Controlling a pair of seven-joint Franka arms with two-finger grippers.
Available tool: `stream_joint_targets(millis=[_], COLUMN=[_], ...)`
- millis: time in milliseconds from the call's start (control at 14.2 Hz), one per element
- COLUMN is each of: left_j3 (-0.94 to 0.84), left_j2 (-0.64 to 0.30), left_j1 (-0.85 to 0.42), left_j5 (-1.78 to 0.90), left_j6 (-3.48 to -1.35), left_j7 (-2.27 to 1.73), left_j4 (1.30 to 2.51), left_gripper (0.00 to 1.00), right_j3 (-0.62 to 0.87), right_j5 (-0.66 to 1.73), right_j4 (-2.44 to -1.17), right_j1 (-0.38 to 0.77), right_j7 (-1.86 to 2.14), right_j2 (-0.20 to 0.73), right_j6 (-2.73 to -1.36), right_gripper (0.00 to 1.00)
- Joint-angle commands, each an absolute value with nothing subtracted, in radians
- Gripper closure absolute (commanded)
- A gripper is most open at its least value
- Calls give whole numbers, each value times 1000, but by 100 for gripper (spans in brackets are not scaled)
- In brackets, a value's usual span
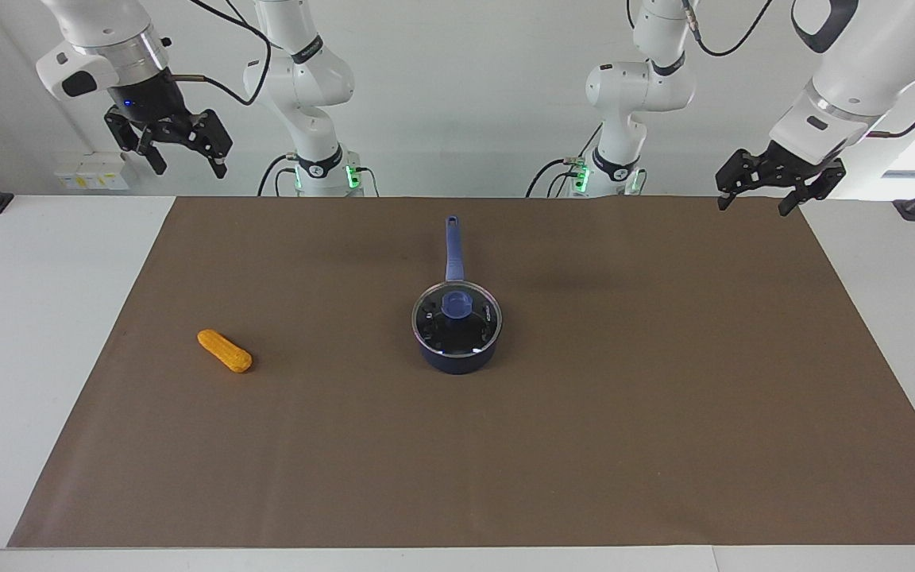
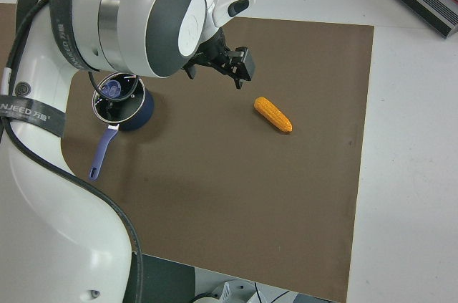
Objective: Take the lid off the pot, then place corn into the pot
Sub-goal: 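Reach the left gripper to the lid knob while the right gripper approaches the corn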
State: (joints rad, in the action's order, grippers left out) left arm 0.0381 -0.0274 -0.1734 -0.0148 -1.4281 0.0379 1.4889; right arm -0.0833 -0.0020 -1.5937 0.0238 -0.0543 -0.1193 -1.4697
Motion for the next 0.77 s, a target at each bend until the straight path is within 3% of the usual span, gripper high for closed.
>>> stream_joint_targets(millis=[0,702], left_j3=[49,48], left_j2=[3,-70], left_j1=[-262,-477], left_j5=[-6,-35], left_j6=[-1503,-1772], left_j7=[-70,-500], left_j4=[1566,1641], left_gripper=[0,0], right_j3=[-80,-84], right_j5=[9,8], right_j4=[-1609,-1611], right_j1=[21,11], right_j7=[-48,-43], right_j2=[-133,-132], right_j6=[-1493,-1502], right_gripper=[0,0])
